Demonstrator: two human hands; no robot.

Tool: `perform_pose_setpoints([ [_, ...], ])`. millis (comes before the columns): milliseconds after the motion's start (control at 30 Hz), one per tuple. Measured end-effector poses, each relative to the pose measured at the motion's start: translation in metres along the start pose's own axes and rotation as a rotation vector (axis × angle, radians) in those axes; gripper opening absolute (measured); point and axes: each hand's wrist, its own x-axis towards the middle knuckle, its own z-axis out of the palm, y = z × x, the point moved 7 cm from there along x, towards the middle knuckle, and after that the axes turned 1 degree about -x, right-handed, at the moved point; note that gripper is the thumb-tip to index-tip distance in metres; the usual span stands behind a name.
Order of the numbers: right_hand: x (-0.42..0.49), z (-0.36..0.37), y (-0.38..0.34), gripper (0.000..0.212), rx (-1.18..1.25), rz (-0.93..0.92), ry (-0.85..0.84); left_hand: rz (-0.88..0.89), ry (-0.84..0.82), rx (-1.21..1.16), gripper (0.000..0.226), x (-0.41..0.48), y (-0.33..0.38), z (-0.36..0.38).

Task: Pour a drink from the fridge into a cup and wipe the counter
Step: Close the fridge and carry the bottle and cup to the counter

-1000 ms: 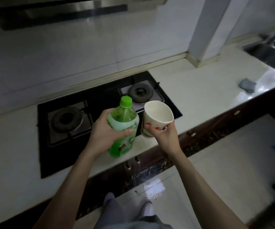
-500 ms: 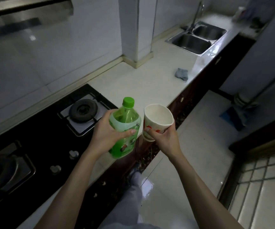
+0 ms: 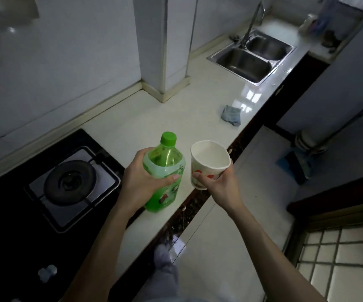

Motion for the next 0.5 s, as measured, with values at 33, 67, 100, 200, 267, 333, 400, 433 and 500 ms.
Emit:
perform_pose_setpoints([
  [33, 0.013, 0.001, -0.003, 0.075, 0.002, -0.007, 0.001, -0.001, 0.005, 0.005, 0.075, 0.012, 0.003, 0.000],
  [67, 0.025, 0.002, -0.006, 0.074, 0.003, -0.012, 0.000, 0.001, 0.008, 0.013, 0.074, 0.023, 0.005, 0.000],
  [100, 0.037, 0.003, -0.007, 0.073, 0.000, -0.013, -0.005, 0.006, 0.014, 0.024, 0.074, 0.034, 0.007, -0.001],
  [200, 0.069, 0.011, -0.007, 0.073, 0.000, 0.000, -0.035, -0.009, 0.050, 0.026, 0.075, 0.060, 0.008, -0.007],
  [267, 0.090, 0.019, -0.007, 0.074, -0.004, 0.008, -0.059, -0.017, 0.084, 0.038, 0.076, 0.074, 0.008, -0.012],
  [333, 0.111, 0.028, -0.005, 0.075, -0.014, 0.013, -0.088, -0.021, 0.113, 0.056, 0.076, 0.086, 0.006, -0.016],
  [400, 0.133, 0.038, -0.001, 0.076, -0.029, 0.010, -0.117, -0.035, 0.138, 0.063, 0.076, 0.097, 0.001, -0.018],
  [433, 0.145, 0.042, 0.003, 0.076, -0.041, 0.013, -0.127, -0.047, 0.148, 0.062, 0.077, 0.102, -0.002, -0.018],
  [500, 0.169, 0.051, 0.010, 0.076, -0.066, 0.010, -0.159, -0.081, 0.173, 0.049, 0.082, 0.112, -0.010, -0.017],
])
